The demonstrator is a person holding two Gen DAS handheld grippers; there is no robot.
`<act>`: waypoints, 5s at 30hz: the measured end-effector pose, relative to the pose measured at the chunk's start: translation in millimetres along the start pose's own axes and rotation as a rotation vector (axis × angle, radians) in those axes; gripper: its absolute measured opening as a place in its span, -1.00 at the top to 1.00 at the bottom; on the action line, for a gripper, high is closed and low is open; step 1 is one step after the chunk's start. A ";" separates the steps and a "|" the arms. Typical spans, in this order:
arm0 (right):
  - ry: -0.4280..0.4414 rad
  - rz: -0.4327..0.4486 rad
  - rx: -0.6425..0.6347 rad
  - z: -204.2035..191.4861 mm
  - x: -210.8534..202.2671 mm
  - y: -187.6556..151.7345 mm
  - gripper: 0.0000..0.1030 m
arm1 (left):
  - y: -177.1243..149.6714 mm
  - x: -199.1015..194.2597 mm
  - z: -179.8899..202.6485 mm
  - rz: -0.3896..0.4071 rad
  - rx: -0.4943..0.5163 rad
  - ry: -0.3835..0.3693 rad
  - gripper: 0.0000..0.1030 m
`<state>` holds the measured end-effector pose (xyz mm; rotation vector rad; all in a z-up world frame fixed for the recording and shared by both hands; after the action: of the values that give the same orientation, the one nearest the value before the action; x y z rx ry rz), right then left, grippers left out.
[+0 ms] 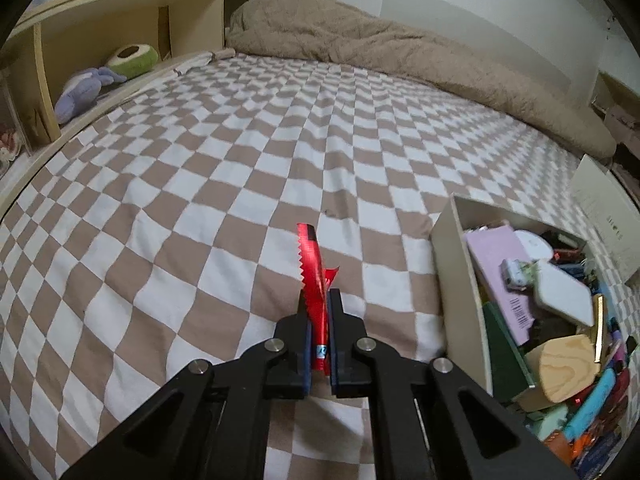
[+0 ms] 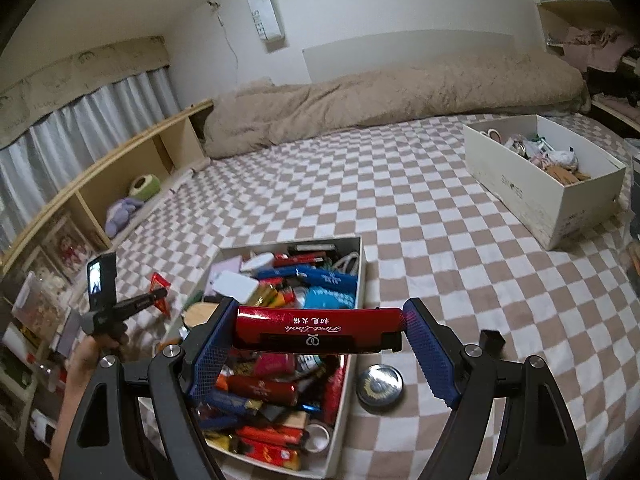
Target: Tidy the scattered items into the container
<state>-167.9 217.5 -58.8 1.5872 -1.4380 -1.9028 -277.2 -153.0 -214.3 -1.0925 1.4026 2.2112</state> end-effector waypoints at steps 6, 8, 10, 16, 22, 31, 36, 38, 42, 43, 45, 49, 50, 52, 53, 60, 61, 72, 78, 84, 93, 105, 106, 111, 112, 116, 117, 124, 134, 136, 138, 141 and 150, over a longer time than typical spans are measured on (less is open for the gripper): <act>0.024 0.038 -0.012 -9.4 2.3 14.1 -0.62 | 5.7 -26.7 11.1 0.060 -0.003 -0.050 0.87; 0.035 0.051 -0.019 -14.3 4.1 18.4 -0.62 | 7.8 -36.7 15.0 0.083 -0.001 -0.065 0.87; 0.048 0.060 -0.022 -19.1 7.4 21.7 -0.62 | 9.9 -47.0 19.3 0.103 -0.002 -0.088 0.87; 0.075 0.053 -0.040 -33.8 24.6 26.1 -0.62 | 14.3 -70.8 34.1 0.145 0.014 -0.158 0.87; 0.058 0.007 -0.111 -49.5 46.0 20.2 -0.62 | 6.6 -87.6 58.4 0.151 0.061 -0.236 0.87; 0.071 -0.060 -0.226 -71.3 71.8 6.8 -0.62 | -6.0 -102.0 89.0 0.131 0.110 -0.339 0.87; 0.094 -0.091 -0.240 -77.8 85.9 1.5 -0.62 | -12.0 -107.9 101.8 0.109 0.118 -0.394 0.87; 0.102 -0.103 -0.234 -77.5 92.2 -2.0 -0.62 | -14.0 -109.3 106.2 0.096 0.120 -0.415 0.87; 0.131 -0.085 -0.155 -70.9 95.8 -6.1 -0.65 | -19.3 -111.2 113.3 0.069 0.120 -0.452 0.87; 0.146 -0.078 -0.124 -68.2 96.0 -7.7 -0.69 | -21.4 -112.2 115.1 0.065 0.121 -0.459 0.87; 0.148 -0.072 -0.093 -63.7 96.3 -9.4 -0.70 | -25.7 -114.6 119.2 0.054 0.123 -0.477 0.87; 0.140 -0.057 -0.060 -55.1 91.3 -10.4 -0.70 | -34.8 -118.1 129.1 0.023 0.130 -0.520 0.87; 0.142 -0.050 -0.048 -52.7 89.2 -10.5 -0.70 | -37.6 -118.8 132.4 0.012 0.136 -0.530 0.87; 0.144 -0.037 -0.027 -48.5 85.6 -10.5 -0.70 | -43.9 -120.4 139.3 -0.007 0.148 -0.548 0.87; 0.143 -0.029 -0.017 -46.3 83.7 -10.6 -0.70 | -47.9 -121.6 143.4 -0.017 0.157 -0.558 0.87; 0.154 0.001 0.022 -37.1 75.4 -9.5 -0.70 | -82.0 -133.3 177.8 -0.101 0.214 -0.654 0.87; 0.150 0.007 0.030 -34.8 73.7 -8.9 -0.70 | -86.7 -135.1 182.9 -0.112 0.222 -0.666 0.87; 0.142 0.012 0.095 -10.9 71.9 -18.4 -0.70 | -132.4 -146.1 214.7 -0.243 0.302 -0.759 0.87; 0.151 0.003 0.089 -11.8 74.7 -21.7 -0.70 | -148.5 -127.6 202.8 -0.274 0.347 -0.665 0.87; 0.163 0.006 0.078 -14.1 73.7 -22.6 -0.70 | -139.2 -111.1 184.7 -0.197 0.384 -0.504 0.22; 0.164 0.013 0.087 -10.6 70.7 -23.2 -0.70 | -119.2 -97.6 164.8 -0.095 0.408 -0.372 -0.04; 0.163 0.018 0.039 -20.9 64.7 -18.6 -1.00 | -109.3 -95.1 156.3 -0.097 0.362 -0.342 -0.19; 0.157 0.023 0.030 -22.8 62.9 -17.1 -1.00 | -108.2 -96.3 156.1 -0.095 0.355 -0.342 -0.34; 0.115 0.061 0.001 -28.2 53.6 -10.1 -1.00 | -98.7 -106.8 156.6 -0.056 0.326 -0.346 -0.67; 0.113 0.057 -0.003 -29.6 52.2 -10.0 -1.00 | -96.4 -108.6 156.3 -0.046 0.320 -0.344 -0.81; 0.110 0.061 -0.010 -37.5 42.2 -12.8 -1.00 | -89.5 -119.4 155.8 -0.007 0.308 -0.349 -1.00; 0.102 0.062 -0.012 -38.1 39.5 -13.7 -1.00 | -89.3 -121.8 155.8 -0.005 0.307 -0.352 -1.00; 0.031 0.098 -0.021 -36.2 16.1 -11.6 -1.00 | -90.3 -136.7 152.2 0.016 0.284 -0.352 -1.00; -0.049 0.093 -0.095 -42.9 -10.3 -16.5 -1.00 | -84.0 -162.7 145.0 0.066 0.249 -0.338 -1.00; -0.052 0.092 -0.100 -45.7 -15.2 -18.9 -1.00 | -81.4 -170.0 142.7 0.086 0.244 -0.323 -1.00; -0.055 0.094 -0.105 -48.6 -20.9 -20.1 -1.00 | -80.0 -176.5 140.9 0.103 0.242 -0.309 -1.00; -0.063 0.103 -0.116 -52.4 -30.9 -19.4 -1.00 | -77.9 -187.8 138.3 0.128 0.238 -0.294 -1.00; -0.091 0.141 -0.140 -62.3 -71.7 -17.2 -1.00 | -73.8 -228.6 126.9 0.183 0.196 -0.270 -1.00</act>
<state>-82.3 246.3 -24.8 1.3169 -1.3793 -1.9688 -136.3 24.0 -63.9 -0.5969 1.6072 2.1842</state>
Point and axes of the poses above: each gripper's, at about its wrist camera, not at the fingertips, and x roughly the way its jaws point, z to its right, y to its top, the point moved 9 cm from there along x, roughly the way its jaws point, and after that the axes turned 12 degrees about -x, right-handed, at the moved point
